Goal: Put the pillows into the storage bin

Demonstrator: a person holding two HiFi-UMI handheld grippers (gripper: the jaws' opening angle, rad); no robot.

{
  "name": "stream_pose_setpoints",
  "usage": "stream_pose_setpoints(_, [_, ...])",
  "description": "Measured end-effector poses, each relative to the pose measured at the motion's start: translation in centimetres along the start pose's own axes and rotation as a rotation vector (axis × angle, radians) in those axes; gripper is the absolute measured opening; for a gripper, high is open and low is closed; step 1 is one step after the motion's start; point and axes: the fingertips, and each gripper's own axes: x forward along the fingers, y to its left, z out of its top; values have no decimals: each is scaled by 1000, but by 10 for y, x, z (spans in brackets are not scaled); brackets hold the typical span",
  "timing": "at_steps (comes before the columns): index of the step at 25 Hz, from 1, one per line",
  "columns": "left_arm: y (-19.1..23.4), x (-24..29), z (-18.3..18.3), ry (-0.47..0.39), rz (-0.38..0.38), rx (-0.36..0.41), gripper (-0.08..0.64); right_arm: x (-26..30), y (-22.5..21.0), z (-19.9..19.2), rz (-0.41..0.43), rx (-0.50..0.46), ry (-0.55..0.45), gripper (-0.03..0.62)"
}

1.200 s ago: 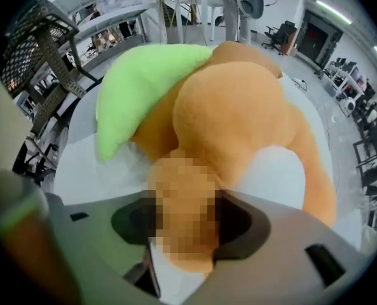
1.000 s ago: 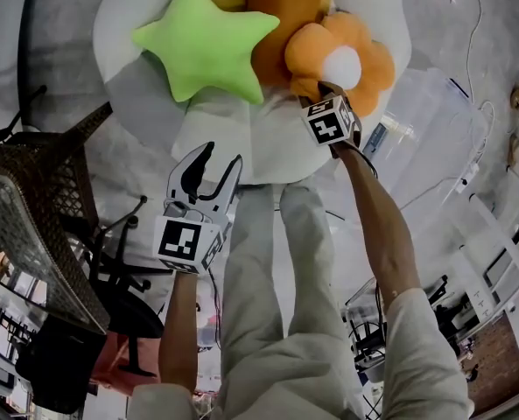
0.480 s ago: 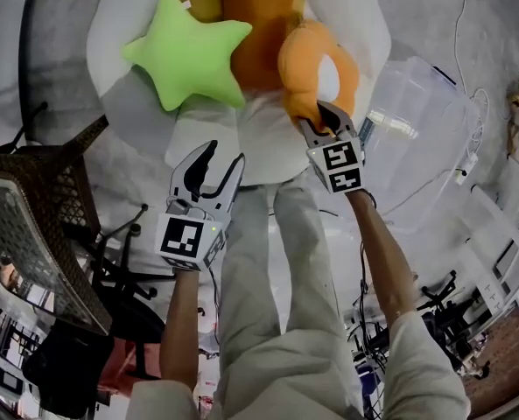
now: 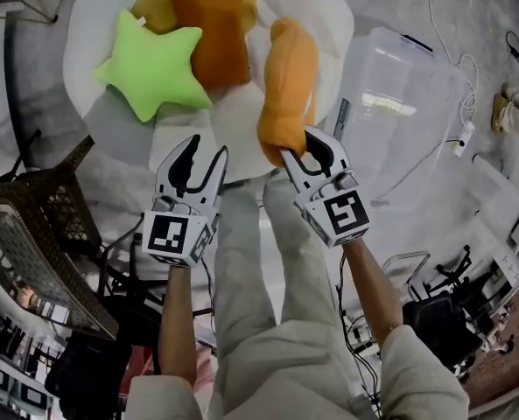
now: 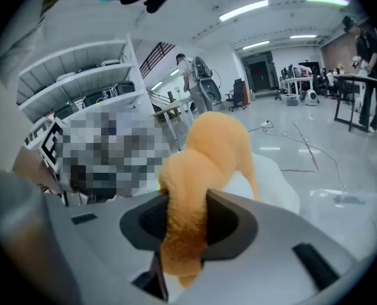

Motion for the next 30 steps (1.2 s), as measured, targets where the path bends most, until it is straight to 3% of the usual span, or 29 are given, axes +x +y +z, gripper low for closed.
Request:
stream_pose_setpoints(9, [-66, 40, 16, 32, -77, 80, 193, -93, -74, 24, -179, 41, -114, 115])
stream_pose_setpoints(15, [-126, 75, 24, 67, -158, 153, 193, -158, -153, 6, -347, 62, -143, 116])
stream_pose_setpoints(20, [-176, 106, 23, 98, -224, 210, 193, -215, -209, -38, -470, 101, -110, 117])
stream_pose_setpoints(30, [-268, 153, 3, 189, -357, 320, 193, -286, -288, -169, -657, 256, 26, 120])
